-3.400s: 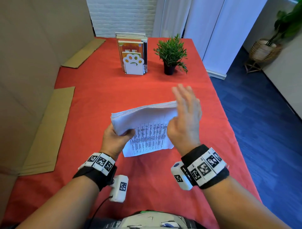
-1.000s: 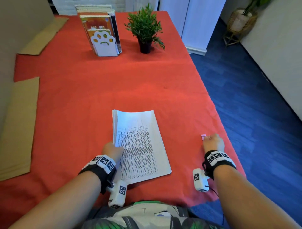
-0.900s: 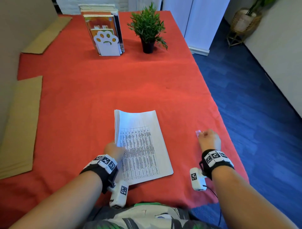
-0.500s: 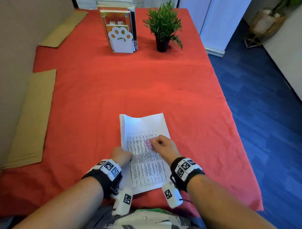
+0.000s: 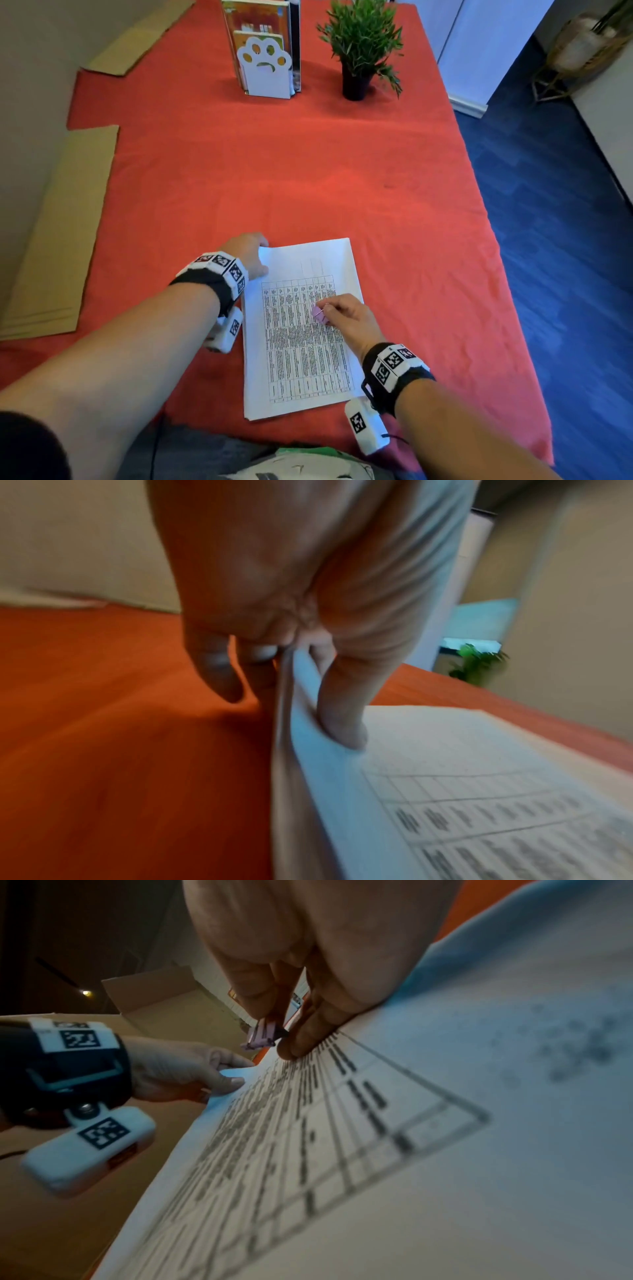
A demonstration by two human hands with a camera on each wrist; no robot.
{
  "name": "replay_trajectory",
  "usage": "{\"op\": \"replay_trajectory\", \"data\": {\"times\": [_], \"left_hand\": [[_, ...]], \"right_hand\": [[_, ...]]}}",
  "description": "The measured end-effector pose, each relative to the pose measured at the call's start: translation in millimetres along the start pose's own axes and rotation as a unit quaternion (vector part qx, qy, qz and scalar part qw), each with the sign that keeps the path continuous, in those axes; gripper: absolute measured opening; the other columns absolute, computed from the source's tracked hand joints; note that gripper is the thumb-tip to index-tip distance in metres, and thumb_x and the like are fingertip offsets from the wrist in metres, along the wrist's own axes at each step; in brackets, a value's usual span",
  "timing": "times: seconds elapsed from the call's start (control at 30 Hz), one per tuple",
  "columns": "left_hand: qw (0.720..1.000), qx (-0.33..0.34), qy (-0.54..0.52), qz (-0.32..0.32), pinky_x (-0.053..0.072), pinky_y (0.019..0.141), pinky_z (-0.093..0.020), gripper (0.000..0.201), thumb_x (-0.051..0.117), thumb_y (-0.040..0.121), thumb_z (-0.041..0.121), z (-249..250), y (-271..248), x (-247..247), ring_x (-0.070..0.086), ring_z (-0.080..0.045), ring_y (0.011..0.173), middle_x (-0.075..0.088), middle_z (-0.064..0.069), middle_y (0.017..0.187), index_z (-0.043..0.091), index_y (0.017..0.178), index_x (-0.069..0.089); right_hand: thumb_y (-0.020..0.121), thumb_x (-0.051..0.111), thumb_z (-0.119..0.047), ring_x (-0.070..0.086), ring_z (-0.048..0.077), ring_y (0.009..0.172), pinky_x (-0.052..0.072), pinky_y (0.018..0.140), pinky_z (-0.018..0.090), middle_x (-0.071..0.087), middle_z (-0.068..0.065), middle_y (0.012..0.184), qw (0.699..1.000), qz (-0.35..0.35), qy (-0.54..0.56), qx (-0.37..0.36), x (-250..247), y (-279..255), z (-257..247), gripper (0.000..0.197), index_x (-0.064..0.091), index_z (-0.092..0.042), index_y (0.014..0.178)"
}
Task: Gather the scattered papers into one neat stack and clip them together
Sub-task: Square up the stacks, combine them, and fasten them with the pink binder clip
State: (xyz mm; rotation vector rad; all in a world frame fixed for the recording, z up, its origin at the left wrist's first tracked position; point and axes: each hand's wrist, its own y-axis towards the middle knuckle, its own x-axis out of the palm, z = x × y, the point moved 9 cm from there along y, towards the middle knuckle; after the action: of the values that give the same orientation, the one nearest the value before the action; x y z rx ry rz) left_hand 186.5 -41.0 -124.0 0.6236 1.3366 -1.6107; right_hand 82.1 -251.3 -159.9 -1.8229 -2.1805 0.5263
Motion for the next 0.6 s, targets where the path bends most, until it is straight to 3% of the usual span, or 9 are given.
{"op": "replay_trajectory", "data": {"times": [0.07,0.13,0.27,0.33,0.4,0.47,0.53,0.6], "left_hand": [[0.996,0.003,0.086,-0.031,0.045,0.094,-0.04,0.047,0.067,0.079,0.033,7,6,2,0.059,-0.025,0.105,0.061,0.0,0.114,0.024,0.121,0.049],[0.996,0.002,0.082,-0.039,0.047,0.09,-0.038,0.037,0.064,0.081,0.035,11,11,4,0.059,-0.023,0.092,0.06,0.002,0.101,0.026,0.112,0.048],[1.0,-0.006,-0.021,-0.01,0.039,0.057,-0.026,0.021,0.064,0.083,0.021,7,16,14,0.055,-0.02,0.073,0.059,-0.001,0.086,0.022,0.096,0.048],[0.998,-0.008,-0.055,0.022,0.041,0.062,-0.026,0.021,0.067,0.081,0.018,5,16,13,0.055,-0.02,0.077,0.059,-0.001,0.089,0.019,0.098,0.054],[0.997,-0.009,-0.072,0.04,0.044,0.072,-0.029,0.025,0.068,0.081,0.018,2,16,13,0.058,-0.023,0.087,0.061,-0.004,0.095,0.015,0.105,0.06],[0.994,-0.011,-0.095,0.051,0.045,0.074,-0.03,0.024,0.069,0.081,0.017,0,15,13,0.06,-0.026,0.092,0.065,-0.007,0.1,0.013,0.103,0.063],[0.99,-0.013,-0.122,0.066,0.043,0.071,-0.029,0.016,0.068,0.081,0.015,-3,14,13,0.059,-0.024,0.087,0.066,-0.007,0.097,0.014,0.097,0.063],[0.988,-0.016,-0.137,0.075,0.041,0.069,-0.027,0.013,0.067,0.081,0.013,-5,12,14,0.056,-0.022,0.082,0.065,-0.006,0.092,0.015,0.093,0.063]], "right_hand": [[0.091,0.055,-0.001,0.063,0.006,0.071,0.054,0.076,0.023,0.067,0.0,0.082,1.0,0.005,0.004,-0.002,-1,1,-2,0.016,0.07,-0.007,0.09],[0.09,0.058,-0.001,0.064,0.008,0.071,0.056,0.075,0.024,0.068,-0.002,0.08,1.0,0.011,0.009,0.006,-2,3,0,0.017,0.072,-0.009,0.085],[0.088,0.063,-0.016,0.069,0.027,0.082,0.058,0.082,0.046,0.073,0.01,0.088,0.998,0.035,-0.059,0.01,-4,11,-1,0.018,0.076,-0.015,0.075],[0.089,0.062,-0.023,0.068,0.037,0.084,0.056,0.078,0.052,0.073,0.015,0.086,0.989,0.041,-0.144,-0.01,-3,14,-14,0.025,0.073,-0.007,0.072],[0.089,0.06,-0.025,0.067,0.037,0.077,0.056,0.074,0.048,0.072,0.01,0.077,0.979,0.029,-0.201,-0.028,1,19,-34,0.028,0.071,-0.013,0.066],[0.089,0.058,-0.024,0.068,0.032,0.072,0.056,0.07,0.043,0.072,0.002,0.073,0.971,0.008,-0.234,-0.051,6,28,-54,0.029,0.071,-0.022,0.063],[0.089,0.06,-0.017,0.07,0.024,0.077,0.057,0.075,0.034,0.071,-0.003,0.08,0.967,0.009,-0.239,-0.084,8,43,-71,0.019,0.075,-0.015,0.077],[0.089,0.06,-0.006,0.066,0.017,0.083,0.052,0.082,0.02,0.06,-0.007,0.089,0.963,0.027,-0.239,-0.119,7,60,-87,0.015,0.074,-0.005,0.094]]}}
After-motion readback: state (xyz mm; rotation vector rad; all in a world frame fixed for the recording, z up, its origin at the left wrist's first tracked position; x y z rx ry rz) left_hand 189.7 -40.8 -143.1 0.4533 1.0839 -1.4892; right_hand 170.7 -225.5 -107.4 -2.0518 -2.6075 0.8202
